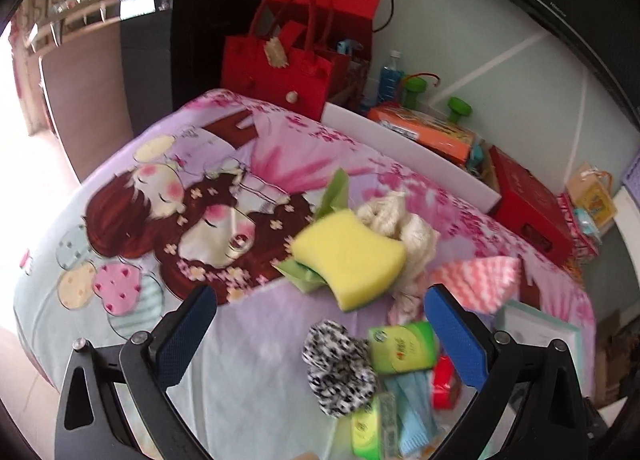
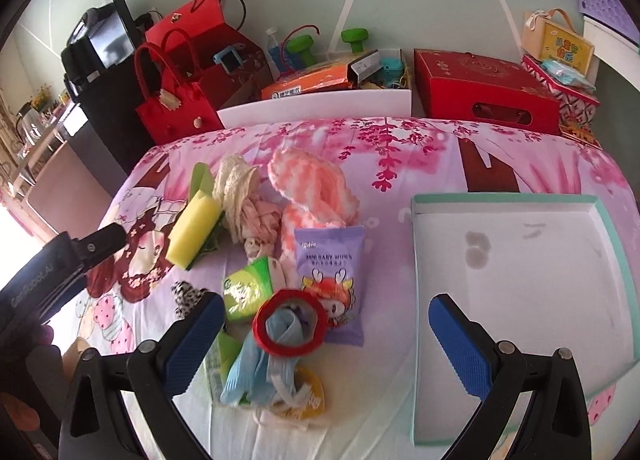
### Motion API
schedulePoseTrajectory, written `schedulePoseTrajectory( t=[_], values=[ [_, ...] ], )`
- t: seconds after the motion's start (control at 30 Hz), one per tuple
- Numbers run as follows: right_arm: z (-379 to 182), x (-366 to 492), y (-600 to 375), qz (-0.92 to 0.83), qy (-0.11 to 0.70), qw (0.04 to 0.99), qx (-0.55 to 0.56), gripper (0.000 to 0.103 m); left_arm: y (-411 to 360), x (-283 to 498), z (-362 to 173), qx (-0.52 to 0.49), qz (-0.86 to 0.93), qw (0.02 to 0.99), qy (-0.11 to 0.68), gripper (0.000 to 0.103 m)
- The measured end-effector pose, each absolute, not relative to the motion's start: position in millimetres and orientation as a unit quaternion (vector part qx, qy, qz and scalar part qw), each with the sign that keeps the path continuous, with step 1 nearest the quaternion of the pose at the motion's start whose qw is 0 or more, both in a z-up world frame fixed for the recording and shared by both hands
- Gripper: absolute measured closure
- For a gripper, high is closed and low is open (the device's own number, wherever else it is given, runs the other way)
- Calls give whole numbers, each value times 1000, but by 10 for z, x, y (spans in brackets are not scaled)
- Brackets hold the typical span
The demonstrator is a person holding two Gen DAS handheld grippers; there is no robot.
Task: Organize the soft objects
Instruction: 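Grasp the leopard-print scrunchie with the left tool while the right tool grasps the red tape roll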
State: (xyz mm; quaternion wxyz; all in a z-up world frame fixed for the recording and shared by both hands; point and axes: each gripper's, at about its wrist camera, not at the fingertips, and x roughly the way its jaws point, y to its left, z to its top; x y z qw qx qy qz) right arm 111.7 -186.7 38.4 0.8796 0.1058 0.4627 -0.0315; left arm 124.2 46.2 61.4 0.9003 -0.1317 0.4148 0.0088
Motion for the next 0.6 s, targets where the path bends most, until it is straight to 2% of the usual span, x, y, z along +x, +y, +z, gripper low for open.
schedulePoseTrajectory(
  t=[0.6],
  values=[
    [-18,1244,-1856,-7,496,858,132,0,480,1290,243,-111,18,882,459,0]
  ],
)
